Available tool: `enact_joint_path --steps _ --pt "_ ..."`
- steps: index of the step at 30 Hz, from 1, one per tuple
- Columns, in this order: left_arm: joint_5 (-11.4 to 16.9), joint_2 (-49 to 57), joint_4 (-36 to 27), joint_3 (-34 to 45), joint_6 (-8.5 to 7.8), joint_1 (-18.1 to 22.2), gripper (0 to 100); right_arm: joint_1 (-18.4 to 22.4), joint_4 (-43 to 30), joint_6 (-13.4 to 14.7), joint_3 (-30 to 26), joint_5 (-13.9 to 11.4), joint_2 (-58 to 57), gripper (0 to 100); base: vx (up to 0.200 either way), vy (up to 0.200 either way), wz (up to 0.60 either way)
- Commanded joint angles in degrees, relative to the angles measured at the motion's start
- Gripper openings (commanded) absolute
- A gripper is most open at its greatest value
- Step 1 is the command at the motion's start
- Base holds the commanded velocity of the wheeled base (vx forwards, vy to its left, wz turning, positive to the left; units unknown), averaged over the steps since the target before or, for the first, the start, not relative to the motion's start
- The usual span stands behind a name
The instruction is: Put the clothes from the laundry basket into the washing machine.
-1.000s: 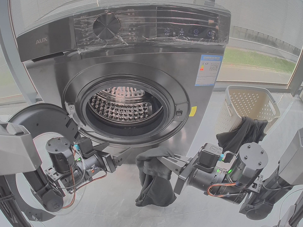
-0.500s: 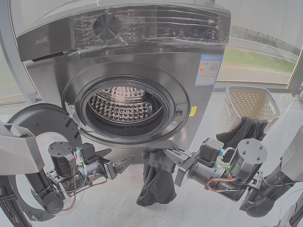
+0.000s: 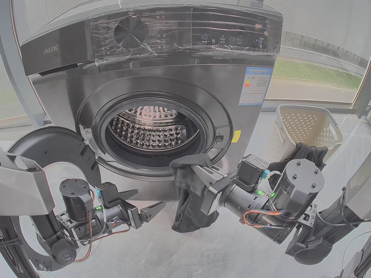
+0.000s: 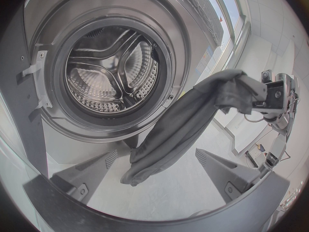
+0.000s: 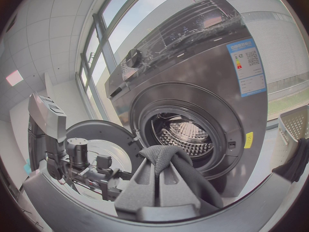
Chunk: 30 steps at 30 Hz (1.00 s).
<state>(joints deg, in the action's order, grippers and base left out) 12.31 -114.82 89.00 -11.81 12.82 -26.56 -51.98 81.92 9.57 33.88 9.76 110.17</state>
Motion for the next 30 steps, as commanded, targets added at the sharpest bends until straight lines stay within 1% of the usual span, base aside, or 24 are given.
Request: enact_joint_path --steps 1,4,14,16,20,30 --pt "0.1 -0.6 0.3 -0.1 0.01 0.3 100 -2.1 0.6 0.5 0.6 -0.2 -0.2 0 0.0 0.0 0.0" --pt "0.0 -1.5 0.4 -0.6 0.01 0.5 100 -3.0 1.0 0.6 0.0 -0.2 -0.2 0 0.0 0.0 0.0" --pt "-0.1 -5.1 0.4 -2.2 -0.08 0.5 100 -4.1 2.5 0.8 -1.0 -0.2 -1.1 0 0.0 0.0 0.0" --pt "-0.1 -5.9 0.4 -2.3 -0.08 0.0 100 -4.1 2.5 0.8 -0.9 -0.2 -1.1 0 0.0 0.0 0.0" --pt "-0.1 -6.5 0.4 -1.9 -0.08 -2.9 100 -3.7 2.5 0.7 0.0 -0.2 -0.7 0 0.0 0.0 0.0" --pt "0.8 -6.4 0.5 0.3 -0.17 -6.2 100 -3.3 2.3 0.7 2.6 -0.2 0.0 0 0.0 0.0 0.0"
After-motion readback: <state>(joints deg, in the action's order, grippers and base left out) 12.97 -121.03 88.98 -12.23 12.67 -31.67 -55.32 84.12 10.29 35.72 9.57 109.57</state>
